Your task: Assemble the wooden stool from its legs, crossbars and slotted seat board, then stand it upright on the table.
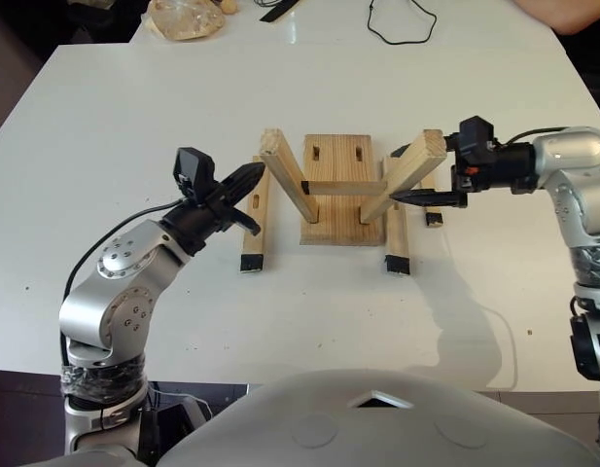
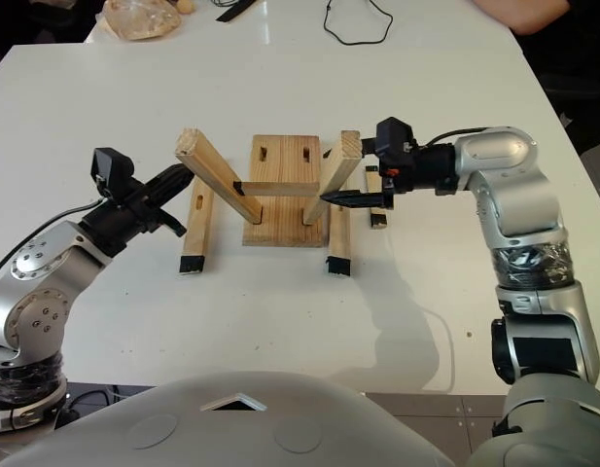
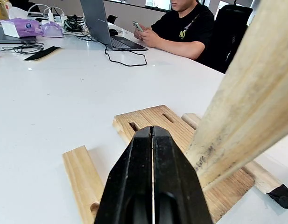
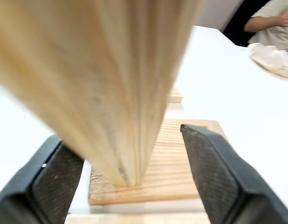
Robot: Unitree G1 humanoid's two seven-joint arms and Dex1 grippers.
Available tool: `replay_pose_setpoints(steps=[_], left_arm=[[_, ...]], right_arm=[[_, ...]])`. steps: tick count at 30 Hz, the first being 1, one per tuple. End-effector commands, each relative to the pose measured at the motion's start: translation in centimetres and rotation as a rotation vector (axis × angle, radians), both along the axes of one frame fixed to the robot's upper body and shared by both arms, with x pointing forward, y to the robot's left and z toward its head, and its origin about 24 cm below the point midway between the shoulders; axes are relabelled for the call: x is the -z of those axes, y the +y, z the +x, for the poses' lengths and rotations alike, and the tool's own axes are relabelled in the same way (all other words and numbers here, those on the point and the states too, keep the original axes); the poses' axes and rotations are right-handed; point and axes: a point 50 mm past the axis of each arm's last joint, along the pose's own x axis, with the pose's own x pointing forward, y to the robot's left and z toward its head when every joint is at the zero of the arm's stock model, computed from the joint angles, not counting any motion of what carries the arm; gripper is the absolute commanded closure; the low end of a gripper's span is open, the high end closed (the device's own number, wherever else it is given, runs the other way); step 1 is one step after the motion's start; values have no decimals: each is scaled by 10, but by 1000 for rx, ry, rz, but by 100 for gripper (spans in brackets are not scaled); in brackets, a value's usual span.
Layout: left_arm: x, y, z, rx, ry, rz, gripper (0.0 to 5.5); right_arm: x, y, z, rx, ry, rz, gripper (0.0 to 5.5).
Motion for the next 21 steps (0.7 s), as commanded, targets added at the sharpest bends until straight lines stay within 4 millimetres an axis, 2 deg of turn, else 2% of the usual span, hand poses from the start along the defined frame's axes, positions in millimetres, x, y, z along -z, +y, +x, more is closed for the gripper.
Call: replay_pose_setpoints(steps=[1, 3, 5, 7, 9, 11, 14, 15, 19, 21], left_arm=[[-3, 14, 4, -58, -5, 19, 550], [-6, 18, 11, -133, -40, 22, 550], [-8, 22, 18, -277, -78, -4, 550], [-10, 18, 15, -369, -122, -28, 550], [-9, 7, 2, -437, -146, -48, 550], [-7, -3, -8, -458, -153, -25, 550], [-4, -11, -15, -488, -151, -26, 550], [-5, -12, -14, -504, -156, -23, 550], [-6, -22, -12, -538, -184, 14, 550], [-3, -35, -10, -518, -168, -1, 550]], right_arm=[[-18, -10, -11, 38, -16, 42, 202], [-24, -9, -18, 64, -23, 85, 202], [-23, -16, -21, 183, -60, 75, 202], [-15, -28, -23, 350, -97, 50, 236], [-2, -32, -42, 470, -99, 26, 265], [5, -29, -61, 530, -105, 13, 296], [5, -11, -69, 569, -101, 89, 341], [7, -6, -70, 601, -108, 111, 370], [25, -14, -36, 1061, -231, 117, 429], [34, 7, -31, 1130, -226, 169, 461]])
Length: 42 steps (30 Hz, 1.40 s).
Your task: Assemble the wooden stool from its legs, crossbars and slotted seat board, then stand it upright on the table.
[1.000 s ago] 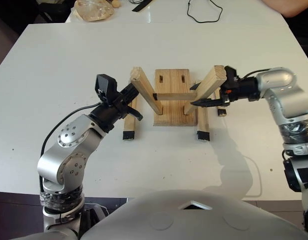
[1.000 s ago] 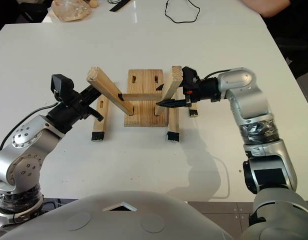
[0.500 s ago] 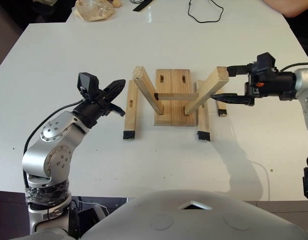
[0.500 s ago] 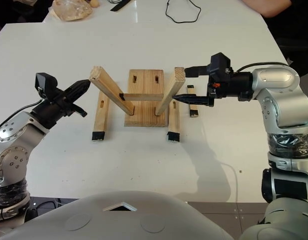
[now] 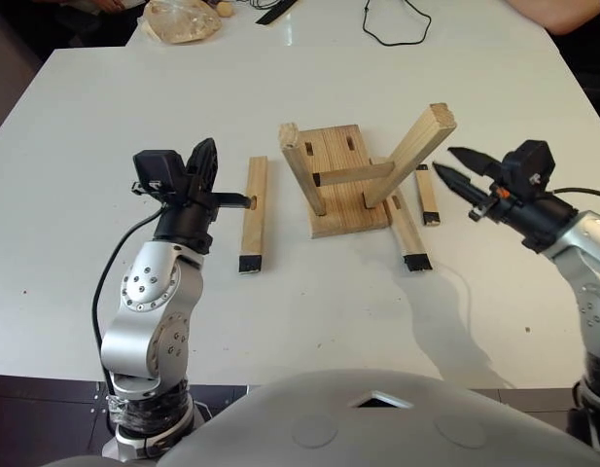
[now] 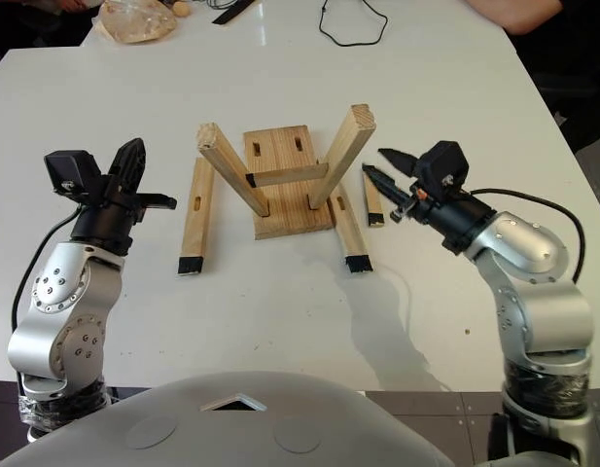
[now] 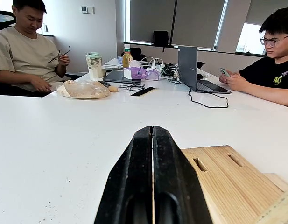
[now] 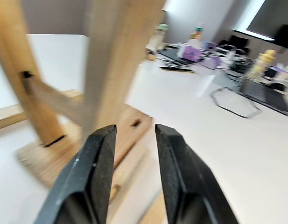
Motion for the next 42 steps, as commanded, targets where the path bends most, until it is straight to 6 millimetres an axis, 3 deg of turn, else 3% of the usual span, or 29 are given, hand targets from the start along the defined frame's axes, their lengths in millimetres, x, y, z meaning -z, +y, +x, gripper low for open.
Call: replay_pose_setpoints(steps=[1, 4, 6, 8, 11, 16, 18, 21, 23, 24, 28, 31, 37, 42], left_arm=[[1, -27, 3, 43, -4, -19, 550], [-1, -43, 1, 94, -5, -81, 550], [-2, -51, 2, 129, -6, -92, 550], [-1, -58, 7, 168, -11, -98, 550], [1, -62, 10, 189, -12, -88, 550], [5, -52, 8, 130, -4, -79, 550], [8, -34, 6, -21, 11, -70, 550], [10, 10, -2, -284, 17, 35, 550], [3, 15, -2, -263, -7, 72, 550], [-2, 3, 1, -167, -30, 65, 550], [-17, -84, 6, 393, -82, -14, 550], [-12, -116, -1, 530, -39, -54, 550], [-2, -93, -2, 367, 22, -44, 550], [11, -36, 2, 81, 112, -28, 550]], right_arm=[[16, 40, 14, 157, -45, 84, 477], [13, 90, 2, 64, -71, 179, 525], [12, 106, -6, 58, -81, 195, 548], [16, 109, -9, 95, -83, 173, 548], [19, 105, -5, 150, -92, 144, 548], [22, 99, -5, 215, -105, 104, 548], [22, 82, -3, 333, -127, 59, 548], [18, 48, -10, 523, -168, -14, 548], [9, 47, -17, 526, -194, -10, 548], [4, 58, -17, 464, -207, 12, 548], [-8, 143, -22, -47, -210, 60, 548], [4, 165, -25, -193, -141, -2, 548], [15, 148, -23, -142, -71, -30, 548], [2, 90, -11, 51, -72, 51, 548]])
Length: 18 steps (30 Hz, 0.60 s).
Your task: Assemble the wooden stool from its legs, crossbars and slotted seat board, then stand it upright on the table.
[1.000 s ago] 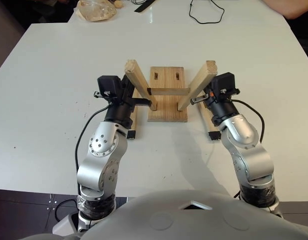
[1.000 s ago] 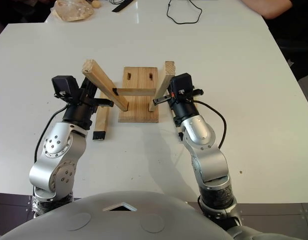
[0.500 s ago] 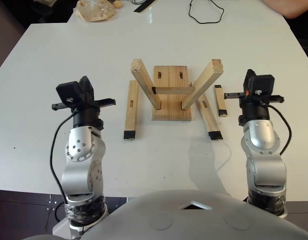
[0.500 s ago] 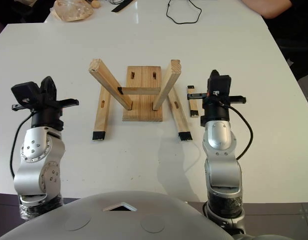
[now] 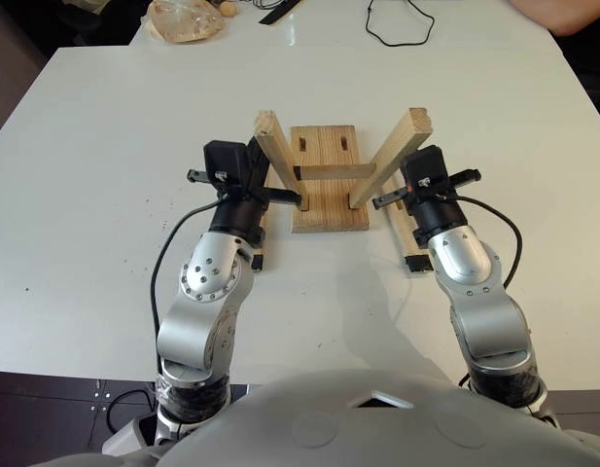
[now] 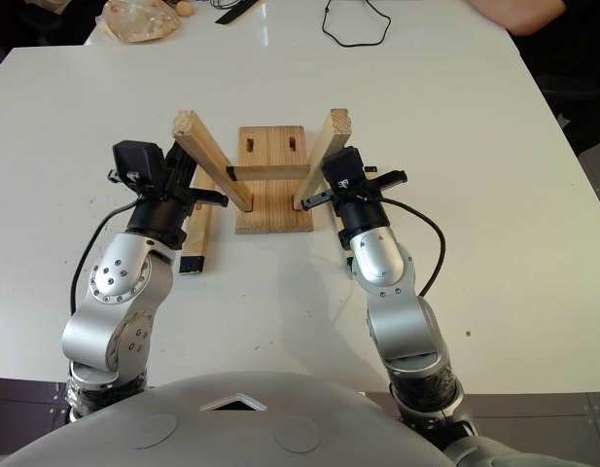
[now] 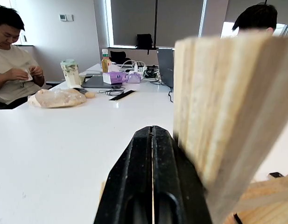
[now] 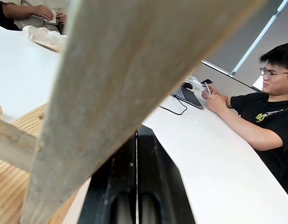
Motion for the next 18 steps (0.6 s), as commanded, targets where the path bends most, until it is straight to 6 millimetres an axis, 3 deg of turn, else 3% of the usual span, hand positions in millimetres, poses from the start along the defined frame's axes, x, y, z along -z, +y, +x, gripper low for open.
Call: replay_pose_setpoints(steps=[1, 3, 5, 8, 10, 13, 15, 18], left_arm=[[7, 32, 1, -103, 73, -44, 550], [10, 65, 4, -282, 111, -110, 550], [3, 84, 9, -293, 94, -243, 550], [-49, 89, 30, -101, -87, -364, 550], [-95, 74, 43, 125, -203, -436, 550], [-138, 41, 45, 475, -218, -483, 550], [-147, 22, 45, 633, -166, -447, 550], [-140, 9, 56, 687, -41, -429, 550]], right_arm=[[-14, -27, 5, -32, 32, 165, 548], [-17, -53, 17, -33, 99, 256, 548], [-34, -74, 29, -87, 81, 305, 548], [-76, -78, 45, -246, 4, 439, 548], [-103, -56, 45, -448, -38, 511, 548], [-128, -28, 39, -682, -57, 534, 548], [-132, -16, 44, -726, -39, 520, 548], [-118, -10, 57, -708, 19, 487, 548]])
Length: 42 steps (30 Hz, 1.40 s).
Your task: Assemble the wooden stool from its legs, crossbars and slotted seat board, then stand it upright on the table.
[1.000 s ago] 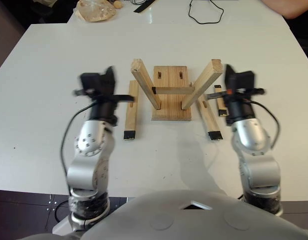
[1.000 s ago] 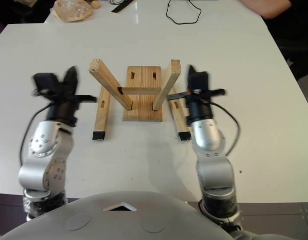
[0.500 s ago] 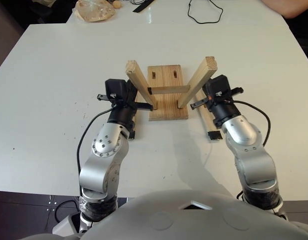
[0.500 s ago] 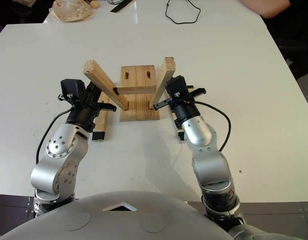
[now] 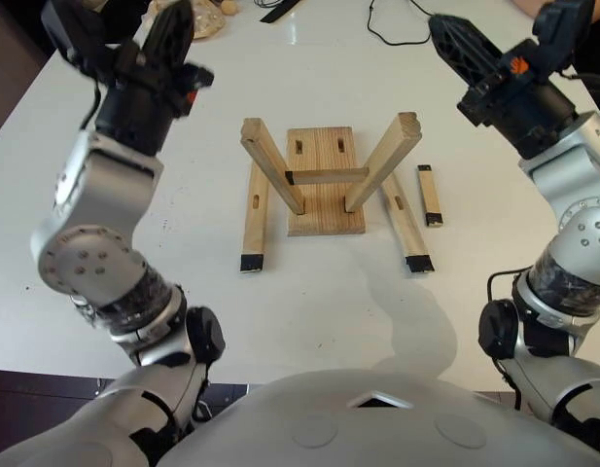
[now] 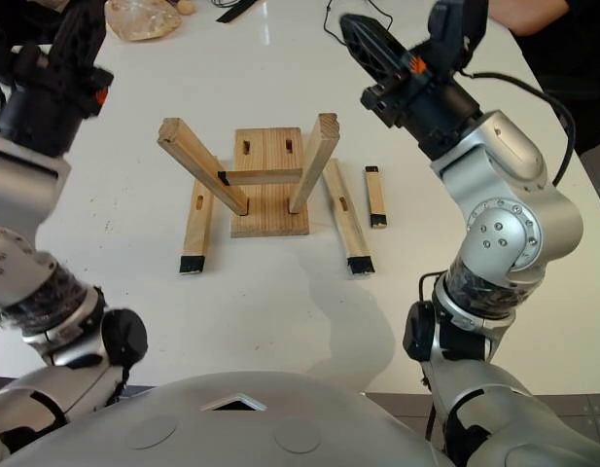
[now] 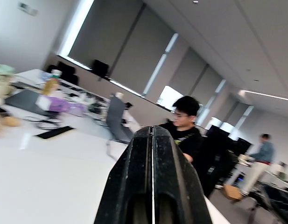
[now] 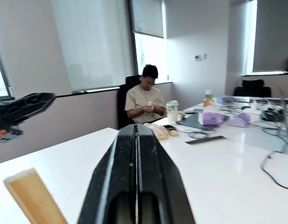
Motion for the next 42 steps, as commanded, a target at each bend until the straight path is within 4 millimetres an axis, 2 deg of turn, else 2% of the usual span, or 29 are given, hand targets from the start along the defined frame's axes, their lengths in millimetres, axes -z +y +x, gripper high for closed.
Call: replay_pose_setpoints(steps=[1, 3, 9, 12, 15, 18, 20, 21, 23, 25, 28, 31, 35, 37, 39, 42], left_arm=[[-9, -33, 9, 251, 99, 133, 550], [-4, -34, 14, 251, 152, 137, 550], [-19, -31, 14, 264, 122, 112, 550], [-14, -34, 12, 287, 151, 106, 550], [24, -40, 13, 307, 315, 79, 550], [78, -46, 10, 304, 519, 83, 550], [97, -46, 7, 284, 584, 77, 550], [99, -46, 6, 282, 588, 65, 550], [94, -47, 5, 287, 558, 40, 550], [79, -46, 9, 284, 501, -2, 550], [50, -44, 16, 259, 409, -87, 550], [18, -39, 19, 220, 308, -168, 550], [-24, -18, 20, 117, 154, -250, 550], [-35, -8, 18, 78, 100, -239, 550], [-38, 4, 18, 8, 68, -163, 550], [-25, 34, 23, -146, 121, -78, 550]], right_arm=[[6, 24, 13, -121, 43, -57, 548], [11, 25, 18, -106, 52, -78, 548], [-20, 24, 9, -143, -42, 10, 548], [-16, 24, 3, -161, -32, 0, 548], [18, 21, 0, -150, 82, -49, 548], [61, 22, 1, -116, 220, -104, 548], [72, 25, 1, -120, 245, -111, 548], [72, 27, 1, -124, 245, -107, 548], [69, 29, 1, -133, 228, -90, 548], [60, 29, 2, -135, 200, -62, 548], [41, 27, 2, -132, 134, -14, 548], [9, 21, 7, -87, 42, 80, 548], [-17, 15, 14, -20, -26, 149, 548], [-18, 14, 14, -8, -32, 151, 548], [-12, 13, 16, 12, -16, 131, 548], [8, 8, 20, 83, 25, 31, 548]])
